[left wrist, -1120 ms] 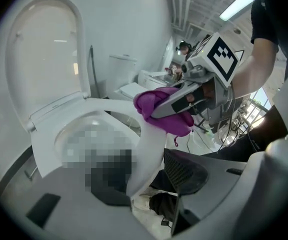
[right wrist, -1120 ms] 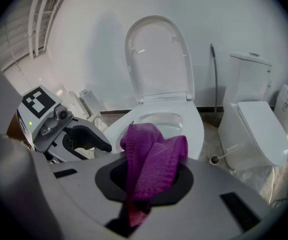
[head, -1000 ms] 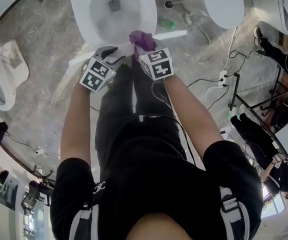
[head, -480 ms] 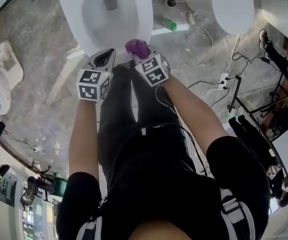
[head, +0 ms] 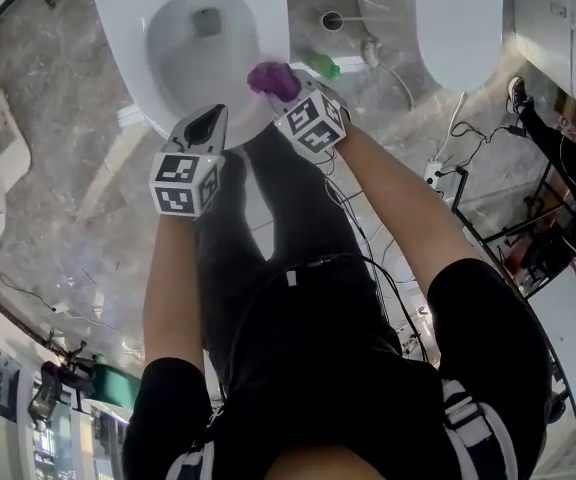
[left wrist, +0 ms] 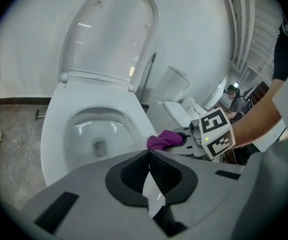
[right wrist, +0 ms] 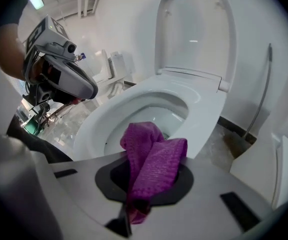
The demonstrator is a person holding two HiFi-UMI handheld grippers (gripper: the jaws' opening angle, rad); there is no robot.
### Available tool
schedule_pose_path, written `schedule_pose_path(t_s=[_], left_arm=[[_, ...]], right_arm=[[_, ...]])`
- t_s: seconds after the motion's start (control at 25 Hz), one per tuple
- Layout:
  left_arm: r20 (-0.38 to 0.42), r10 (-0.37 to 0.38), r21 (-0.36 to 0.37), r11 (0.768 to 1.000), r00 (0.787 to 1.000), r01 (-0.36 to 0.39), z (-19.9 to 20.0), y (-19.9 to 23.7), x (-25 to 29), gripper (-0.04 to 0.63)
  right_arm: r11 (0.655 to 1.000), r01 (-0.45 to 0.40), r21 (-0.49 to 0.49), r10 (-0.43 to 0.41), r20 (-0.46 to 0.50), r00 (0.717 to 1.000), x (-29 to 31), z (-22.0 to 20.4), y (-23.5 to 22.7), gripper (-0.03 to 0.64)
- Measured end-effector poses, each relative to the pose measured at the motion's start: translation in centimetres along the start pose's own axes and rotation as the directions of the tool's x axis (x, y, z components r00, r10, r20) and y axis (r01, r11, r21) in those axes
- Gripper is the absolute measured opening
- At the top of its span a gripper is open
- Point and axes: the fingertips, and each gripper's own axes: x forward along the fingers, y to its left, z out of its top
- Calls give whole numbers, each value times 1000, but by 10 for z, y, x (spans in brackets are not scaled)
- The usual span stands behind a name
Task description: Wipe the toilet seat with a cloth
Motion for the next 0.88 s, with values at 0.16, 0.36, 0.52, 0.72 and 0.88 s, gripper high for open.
schedule_pose_path(t_s=[0.16,0.36,0.52,0.72,0.88], left_arm=[[38,17,-37,999,999,-15,8,7,8,9],[58,38,-61,998,998,-35,10,24,14,9],[75,59,-69,996,995,-54,20,33,21,9],[101,79,-90,993,992,-69,36,42,28,9],[111,88,-96,992,990,-77,50,48,32,9]], right_arm=[[999,54,-5,-54,28,998,5,15,-39,48],[995,100,-15,-99,63,993,19,42,-82,48],[993,111,-52,-106,85,991,30,66,-117,48],[990,141,-22,-138,115,984,45,101,-167,49],[987,161,-10,-158,121,980,55,125,-207,48]])
